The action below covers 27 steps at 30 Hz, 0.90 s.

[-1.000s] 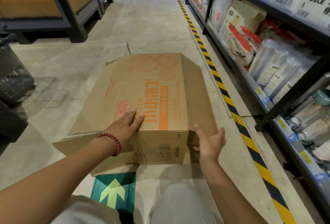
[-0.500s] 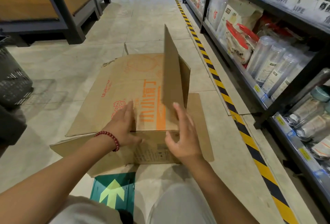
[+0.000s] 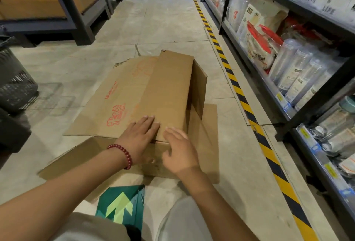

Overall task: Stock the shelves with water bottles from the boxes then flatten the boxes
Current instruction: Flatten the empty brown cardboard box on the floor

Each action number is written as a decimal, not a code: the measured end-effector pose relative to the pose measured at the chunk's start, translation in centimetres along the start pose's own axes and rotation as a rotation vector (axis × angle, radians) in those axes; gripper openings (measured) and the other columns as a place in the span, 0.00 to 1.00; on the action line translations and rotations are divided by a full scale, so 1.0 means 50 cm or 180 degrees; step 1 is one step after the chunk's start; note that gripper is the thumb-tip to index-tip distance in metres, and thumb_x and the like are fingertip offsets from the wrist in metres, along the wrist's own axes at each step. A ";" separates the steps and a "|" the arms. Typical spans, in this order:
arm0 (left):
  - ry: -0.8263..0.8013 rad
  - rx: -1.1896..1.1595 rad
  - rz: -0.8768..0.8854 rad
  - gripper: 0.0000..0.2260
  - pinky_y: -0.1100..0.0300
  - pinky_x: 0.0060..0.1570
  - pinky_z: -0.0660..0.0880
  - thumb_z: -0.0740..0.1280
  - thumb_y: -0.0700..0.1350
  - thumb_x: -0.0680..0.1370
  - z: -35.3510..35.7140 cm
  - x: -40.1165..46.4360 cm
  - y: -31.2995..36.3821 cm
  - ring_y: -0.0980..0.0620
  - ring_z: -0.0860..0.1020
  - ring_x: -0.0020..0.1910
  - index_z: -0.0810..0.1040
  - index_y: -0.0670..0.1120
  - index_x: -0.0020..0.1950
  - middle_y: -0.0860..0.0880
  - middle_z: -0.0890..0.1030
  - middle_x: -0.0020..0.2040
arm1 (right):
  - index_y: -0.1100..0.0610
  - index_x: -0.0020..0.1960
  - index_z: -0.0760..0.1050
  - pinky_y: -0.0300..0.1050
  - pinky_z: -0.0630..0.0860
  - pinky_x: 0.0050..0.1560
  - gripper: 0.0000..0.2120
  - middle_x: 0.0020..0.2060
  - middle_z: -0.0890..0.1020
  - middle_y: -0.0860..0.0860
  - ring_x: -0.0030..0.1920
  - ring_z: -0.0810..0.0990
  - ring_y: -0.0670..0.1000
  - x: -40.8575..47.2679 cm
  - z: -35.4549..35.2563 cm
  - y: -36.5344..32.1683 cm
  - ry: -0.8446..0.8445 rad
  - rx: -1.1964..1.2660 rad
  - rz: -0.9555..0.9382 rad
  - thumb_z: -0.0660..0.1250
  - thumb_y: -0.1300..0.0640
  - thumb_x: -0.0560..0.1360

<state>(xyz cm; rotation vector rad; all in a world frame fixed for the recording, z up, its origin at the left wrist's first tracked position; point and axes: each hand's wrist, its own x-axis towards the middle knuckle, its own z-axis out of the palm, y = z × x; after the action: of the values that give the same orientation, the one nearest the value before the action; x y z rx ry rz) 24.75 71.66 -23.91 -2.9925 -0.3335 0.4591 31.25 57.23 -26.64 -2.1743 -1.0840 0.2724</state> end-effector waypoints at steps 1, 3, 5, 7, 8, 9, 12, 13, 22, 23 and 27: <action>-0.0062 0.0029 -0.0128 0.50 0.52 0.74 0.43 0.68 0.63 0.71 0.003 0.000 -0.008 0.45 0.39 0.76 0.37 0.47 0.77 0.44 0.38 0.77 | 0.57 0.71 0.68 0.28 0.46 0.68 0.26 0.72 0.67 0.50 0.74 0.58 0.47 -0.001 0.012 -0.015 -0.0130 0.0233 -0.0038 0.61 0.64 0.73; -0.0219 0.0077 -0.0418 0.52 0.50 0.75 0.45 0.70 0.61 0.69 0.006 -0.004 -0.028 0.40 0.40 0.76 0.36 0.46 0.77 0.39 0.38 0.77 | 0.59 0.68 0.72 0.22 0.44 0.64 0.24 0.71 0.69 0.52 0.74 0.59 0.46 -0.004 0.038 -0.042 -0.0509 0.0720 -0.0149 0.62 0.67 0.72; -0.0359 0.0167 -0.0576 0.55 0.49 0.75 0.47 0.72 0.61 0.68 0.008 -0.012 -0.046 0.39 0.41 0.76 0.34 0.46 0.76 0.38 0.38 0.76 | 0.62 0.64 0.75 0.19 0.48 0.63 0.20 0.68 0.73 0.55 0.73 0.62 0.46 -0.006 0.055 -0.060 -0.0848 0.1132 -0.0303 0.64 0.69 0.72; -0.0424 0.0085 -0.0607 0.55 0.51 0.74 0.46 0.73 0.59 0.69 0.011 -0.020 -0.059 0.41 0.41 0.76 0.32 0.48 0.76 0.41 0.38 0.77 | 0.62 0.61 0.78 0.25 0.57 0.67 0.17 0.64 0.77 0.55 0.69 0.68 0.47 -0.005 0.060 -0.067 -0.0758 0.1348 -0.0273 0.64 0.68 0.73; -0.0427 0.0012 -0.0596 0.55 0.52 0.74 0.46 0.73 0.58 0.69 0.012 -0.022 -0.064 0.42 0.41 0.76 0.32 0.49 0.76 0.42 0.37 0.77 | 0.60 0.59 0.79 0.32 0.63 0.68 0.15 0.61 0.79 0.54 0.65 0.72 0.47 -0.002 0.062 -0.067 -0.0476 0.1369 -0.0124 0.64 0.67 0.74; -0.0425 -0.0044 -0.0569 0.55 0.52 0.74 0.46 0.73 0.58 0.68 0.013 -0.025 -0.068 0.42 0.40 0.76 0.32 0.50 0.76 0.42 0.37 0.77 | 0.58 0.59 0.80 0.38 0.68 0.66 0.15 0.59 0.80 0.52 0.62 0.74 0.47 0.003 0.062 -0.060 -0.0122 0.1324 0.0128 0.63 0.65 0.75; -0.0391 -0.0114 -0.0515 0.55 0.52 0.74 0.46 0.73 0.59 0.68 0.021 -0.035 -0.074 0.42 0.40 0.76 0.31 0.52 0.75 0.43 0.36 0.77 | 0.50 0.68 0.72 0.38 0.70 0.60 0.19 0.65 0.75 0.46 0.63 0.73 0.46 0.028 0.055 -0.019 0.0453 0.1045 0.0882 0.61 0.58 0.77; -0.0376 -0.0118 -0.0512 0.55 0.52 0.74 0.46 0.73 0.59 0.69 0.025 -0.039 -0.076 0.43 0.40 0.76 0.31 0.52 0.75 0.44 0.36 0.77 | 0.49 0.72 0.66 0.40 0.69 0.62 0.22 0.69 0.71 0.46 0.66 0.71 0.47 0.040 0.053 -0.003 0.0339 0.0950 0.1027 0.61 0.56 0.78; -0.0292 -0.0121 -0.0500 0.53 0.53 0.73 0.50 0.73 0.58 0.69 0.023 -0.055 -0.078 0.44 0.42 0.76 0.34 0.53 0.76 0.45 0.39 0.78 | 0.46 0.74 0.54 0.58 0.69 0.66 0.35 0.71 0.63 0.48 0.71 0.63 0.53 0.132 0.096 0.056 -0.0396 0.1352 0.1210 0.64 0.62 0.71; -0.0307 -0.0122 -0.0501 0.53 0.53 0.73 0.50 0.72 0.58 0.69 0.022 -0.056 -0.079 0.45 0.42 0.77 0.34 0.53 0.76 0.46 0.39 0.78 | 0.47 0.72 0.57 0.57 0.70 0.65 0.33 0.71 0.64 0.48 0.69 0.64 0.53 0.124 0.096 0.058 -0.0272 0.1291 0.1241 0.63 0.63 0.71; -0.0298 -0.0140 -0.0559 0.53 0.52 0.74 0.52 0.73 0.58 0.69 0.017 -0.040 -0.082 0.45 0.42 0.77 0.34 0.54 0.76 0.47 0.39 0.78 | 0.52 0.69 0.62 0.51 0.71 0.60 0.27 0.64 0.70 0.52 0.63 0.70 0.55 0.076 0.065 0.084 0.0057 0.0986 0.1310 0.63 0.64 0.72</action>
<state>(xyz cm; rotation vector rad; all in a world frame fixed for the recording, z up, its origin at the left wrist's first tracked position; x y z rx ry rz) 21.79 75.21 -23.62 -2.9543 -0.6163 0.5811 34.75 59.96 -31.40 -2.0901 -0.5310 0.5641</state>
